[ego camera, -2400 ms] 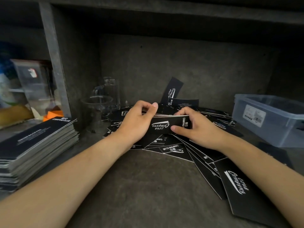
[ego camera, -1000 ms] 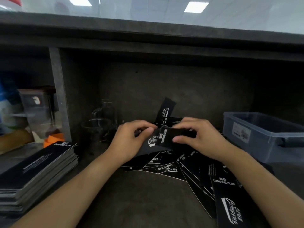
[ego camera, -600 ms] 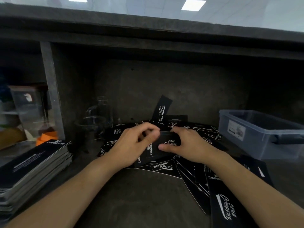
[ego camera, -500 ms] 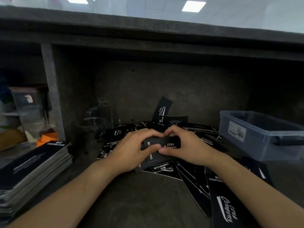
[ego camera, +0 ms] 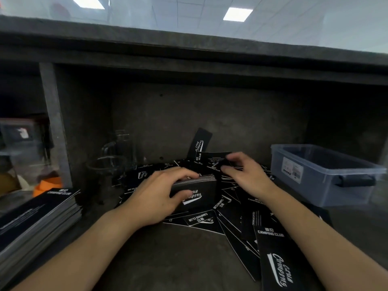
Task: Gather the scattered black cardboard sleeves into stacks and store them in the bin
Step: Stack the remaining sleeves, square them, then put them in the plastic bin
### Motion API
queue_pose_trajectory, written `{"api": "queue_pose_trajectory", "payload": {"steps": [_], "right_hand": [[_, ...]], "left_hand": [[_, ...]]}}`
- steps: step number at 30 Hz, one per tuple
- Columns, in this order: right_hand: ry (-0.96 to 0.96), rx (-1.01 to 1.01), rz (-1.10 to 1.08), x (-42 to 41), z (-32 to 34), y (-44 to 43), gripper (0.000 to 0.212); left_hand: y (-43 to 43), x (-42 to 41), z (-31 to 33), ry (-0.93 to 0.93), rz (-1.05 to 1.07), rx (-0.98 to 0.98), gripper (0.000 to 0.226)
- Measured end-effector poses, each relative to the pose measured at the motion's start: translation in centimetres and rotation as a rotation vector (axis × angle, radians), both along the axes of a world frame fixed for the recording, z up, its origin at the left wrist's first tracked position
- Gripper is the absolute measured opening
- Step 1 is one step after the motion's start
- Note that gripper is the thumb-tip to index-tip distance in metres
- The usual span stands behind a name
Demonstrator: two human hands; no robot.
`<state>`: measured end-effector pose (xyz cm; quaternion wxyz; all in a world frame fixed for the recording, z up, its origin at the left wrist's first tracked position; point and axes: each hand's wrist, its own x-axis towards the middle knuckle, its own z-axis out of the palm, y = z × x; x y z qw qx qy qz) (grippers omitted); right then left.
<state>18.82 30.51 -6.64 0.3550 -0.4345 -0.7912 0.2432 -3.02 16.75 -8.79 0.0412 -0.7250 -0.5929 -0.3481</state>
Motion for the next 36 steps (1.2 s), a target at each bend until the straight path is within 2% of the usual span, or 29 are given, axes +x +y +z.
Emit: {"api": "queue_pose_trajectory", "payload": {"steps": [2,3,4,7,10,11,15,18,20,24,26,28,30,33,34,36], "right_hand": [[-0.451,-0.031,-0.289,2.3,-0.7,2.1,0.079],[-0.577,-0.102,-0.362,3.2,-1.1,2.8,0.089],[-0.617,-0.155,-0.384,3.8,-1.4,3.3,0.091],[-0.453,-0.188,-0.319,4.6,-0.9,3.8,0.081],[-0.290,-0.219,-0.251,4.6,-0.6,3.5,0.082],[-0.228,-0.184,-0.253,4.5,-0.5,3.7,0.074],[0.097,0.095,-0.168,4.2,0.5,3.0,0.024],[0.399,0.024,0.136,3.0,1.0,1.4,0.016],[0.401,-0.015,0.314,2.2,0.8,0.6,0.014],[0.107,-0.006,0.439,1.1,-0.4,0.2,0.014],[0.026,-0.003,0.479,0.7,-0.7,-0.2,0.015],[0.005,-0.005,0.502,0.2,-0.7,-1.0,0.030],[0.062,-0.082,0.500,-0.5,-0.7,-2.0,0.048],[0.260,-0.168,0.533,-1.6,-0.9,-2.8,0.057],[0.334,-0.219,0.548,-2.0,-1.0,-2.9,0.058],[0.409,-0.314,0.521,-2.6,-1.2,-3.0,0.063]], "left_hand": [[-0.2,-0.4,0.3,-0.001,0.030,0.012,0.040],[-0.3,-0.5,0.3,-0.009,0.031,0.007,0.038],[-0.3,-0.6,0.4,-0.015,0.025,-0.005,0.035],[-0.4,-0.6,0.4,-0.017,0.016,-0.036,0.031],[-0.3,-0.6,0.3,-0.056,0.019,-0.039,0.034],[-0.3,-0.6,0.3,-0.080,0.027,-0.043,0.034],[-0.5,-0.4,0.6,-0.161,-0.001,-0.055,0.029],[-0.6,-0.1,1.0,-0.244,-0.036,-0.033,0.026],[-0.6,-0.1,1.0,-0.266,-0.023,-0.011,0.026],[-0.5,0.0,0.6,-0.170,-0.002,0.037,0.023],[-0.6,0.1,0.5,-0.178,0.004,0.025,0.021],[-0.6,0.1,0.5,-0.184,-0.004,0.010,0.023],[-0.5,0.3,0.6,-0.177,-0.021,0.017,0.039],[-0.5,0.5,0.5,-0.161,-0.052,-0.035,0.077],[-0.5,0.5,0.4,-0.114,-0.054,-0.064,0.079],[-0.5,0.1,0.3,0.044,-0.002,-0.120,0.066]]}}
